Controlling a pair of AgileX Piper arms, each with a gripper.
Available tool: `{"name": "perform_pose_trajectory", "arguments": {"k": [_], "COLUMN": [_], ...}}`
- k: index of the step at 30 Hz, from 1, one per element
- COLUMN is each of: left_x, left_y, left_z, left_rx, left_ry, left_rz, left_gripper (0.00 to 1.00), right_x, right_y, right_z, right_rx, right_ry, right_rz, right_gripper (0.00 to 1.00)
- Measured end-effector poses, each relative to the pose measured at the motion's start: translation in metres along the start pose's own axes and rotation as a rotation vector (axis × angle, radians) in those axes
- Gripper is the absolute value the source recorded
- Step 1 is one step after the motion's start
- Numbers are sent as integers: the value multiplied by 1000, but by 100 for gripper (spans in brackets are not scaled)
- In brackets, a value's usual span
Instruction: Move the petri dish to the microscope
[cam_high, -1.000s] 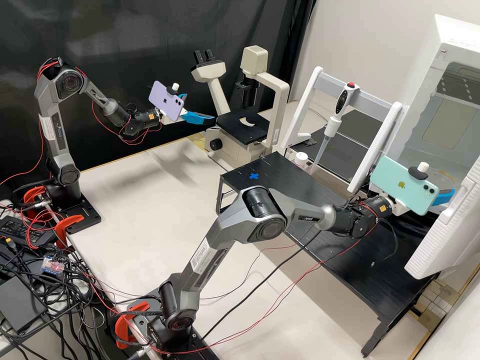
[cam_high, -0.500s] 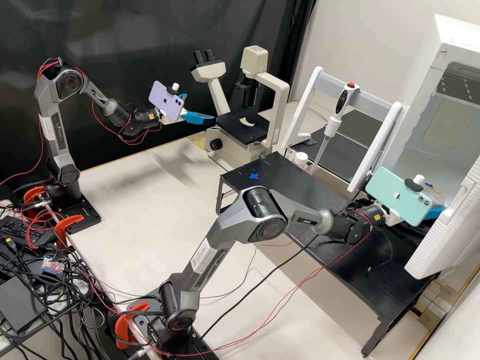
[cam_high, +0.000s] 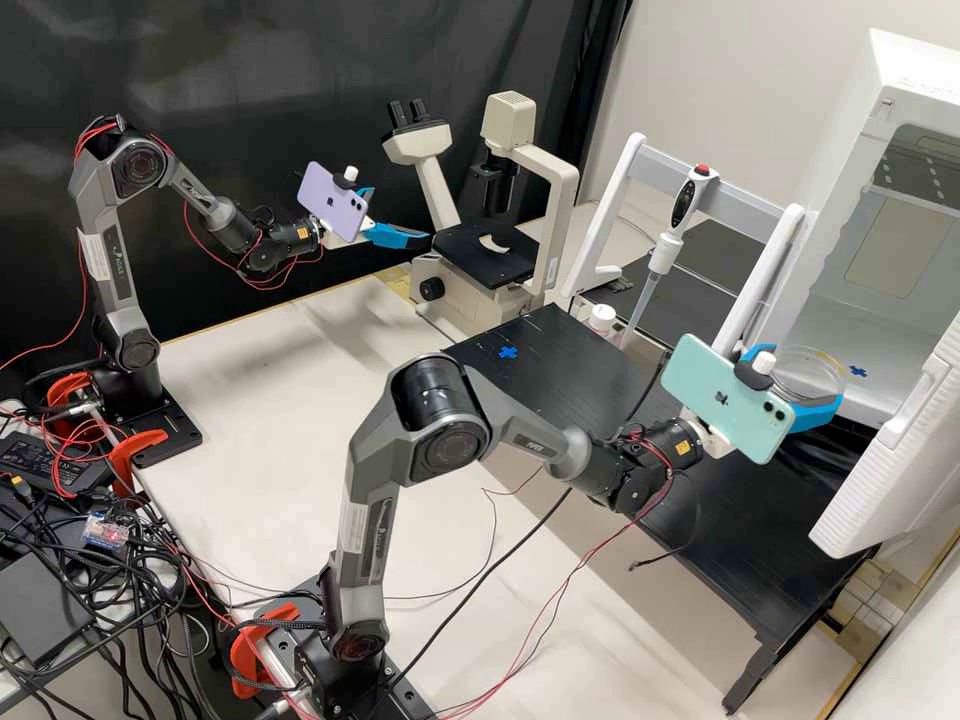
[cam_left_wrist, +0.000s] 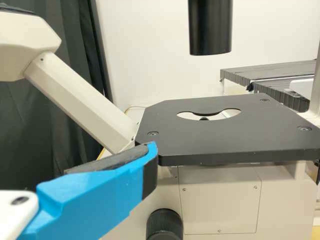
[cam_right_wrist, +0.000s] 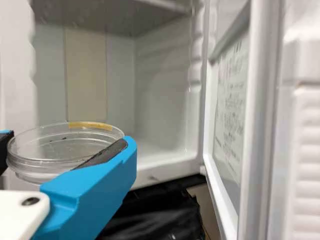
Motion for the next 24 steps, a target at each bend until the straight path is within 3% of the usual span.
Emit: {"name": "perform_pose_trajectory", "arguments": {"k": [6, 17, 24], "left_x": [0, 0, 0], "left_y": [0, 0, 0], "left_z": [0, 0, 0], "left_rx": [0, 0, 0], "left_ry": [0, 0, 0], "left_rz": [0, 0, 0], "left_gripper": [100, 100, 100], "right_x": [-40, -96, -124], "right_y": [-5, -65, -93], "right_z": [-23, -84, -133], "right_rx": [42, 70, 65], "right_ry": [86, 295, 453], "right_rz": [-1, -236, -303], "right_gripper": [0, 0, 0]}}
